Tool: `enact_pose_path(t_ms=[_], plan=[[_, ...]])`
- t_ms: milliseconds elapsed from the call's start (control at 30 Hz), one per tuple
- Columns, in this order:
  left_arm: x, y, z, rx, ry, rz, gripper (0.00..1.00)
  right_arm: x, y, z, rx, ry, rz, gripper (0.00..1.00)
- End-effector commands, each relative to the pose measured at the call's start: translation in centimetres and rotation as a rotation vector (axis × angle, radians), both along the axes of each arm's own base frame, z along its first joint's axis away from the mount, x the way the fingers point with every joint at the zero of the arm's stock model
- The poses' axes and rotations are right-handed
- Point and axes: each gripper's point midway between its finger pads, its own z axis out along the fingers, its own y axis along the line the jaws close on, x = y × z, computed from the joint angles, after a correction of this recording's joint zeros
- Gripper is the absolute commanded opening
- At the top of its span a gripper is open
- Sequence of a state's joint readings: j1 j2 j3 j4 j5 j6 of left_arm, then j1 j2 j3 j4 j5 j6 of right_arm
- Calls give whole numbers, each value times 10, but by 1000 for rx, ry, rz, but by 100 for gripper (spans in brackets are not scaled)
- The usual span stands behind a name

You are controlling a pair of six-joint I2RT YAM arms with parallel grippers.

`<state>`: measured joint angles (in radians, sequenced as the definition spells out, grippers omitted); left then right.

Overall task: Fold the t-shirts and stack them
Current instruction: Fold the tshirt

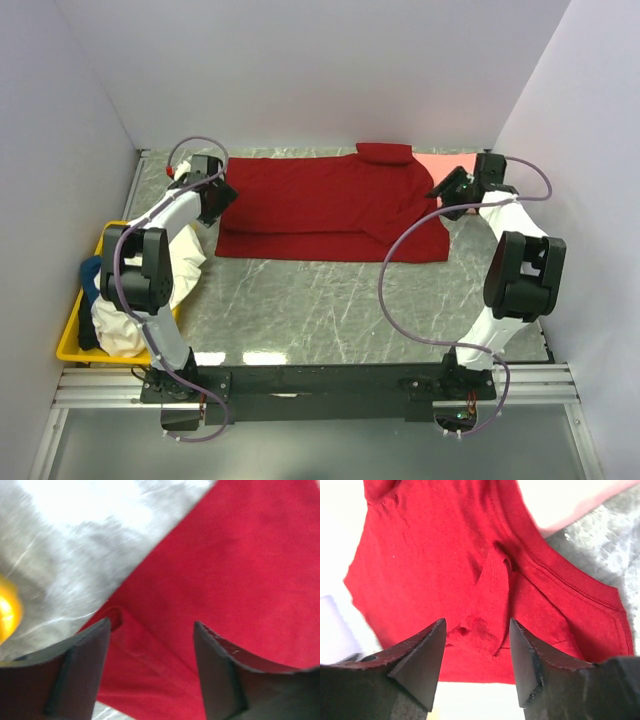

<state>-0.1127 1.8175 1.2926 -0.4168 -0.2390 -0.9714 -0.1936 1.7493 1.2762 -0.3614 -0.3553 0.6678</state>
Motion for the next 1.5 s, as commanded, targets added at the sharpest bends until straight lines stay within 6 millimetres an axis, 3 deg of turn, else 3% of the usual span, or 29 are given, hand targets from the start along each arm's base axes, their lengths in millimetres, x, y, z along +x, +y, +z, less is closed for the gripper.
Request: enact_pose_path(t_ms=[0,67,133,200,233,367,567,767,1267,1467], plan=[[20,-11,39,-37,-119,-74,77,7,13,26,-100,-65,42,62],[16,-15,50,-56,-147,-79,78,0,23,23,-111,-66,63,62],[6,-19,46,-70,-142,-79,77,-8,45,18,-121,-64,106,62],[-1,-23,38,-68,-123,-82,77,-18,56,9,-138,-58,124,62],[-3,-27,34,-74,-115,-90,77,-23,74,5,-139,-55,161,62],[-10,-49,16,-72,-59,-126,77,-45,97,-14,-147,-39,200,62],[-10,-65,-5,-58,-21,-124,78,-62,103,-35,-178,-10,208,62],[3,-66,-16,-33,6,-123,79,-61,101,-47,-188,13,205,62],[40,-68,-11,5,-17,-125,78,-56,108,-64,-152,37,221,60],[42,-68,-10,3,-19,-128,78,-55,108,-69,-149,45,221,56]])
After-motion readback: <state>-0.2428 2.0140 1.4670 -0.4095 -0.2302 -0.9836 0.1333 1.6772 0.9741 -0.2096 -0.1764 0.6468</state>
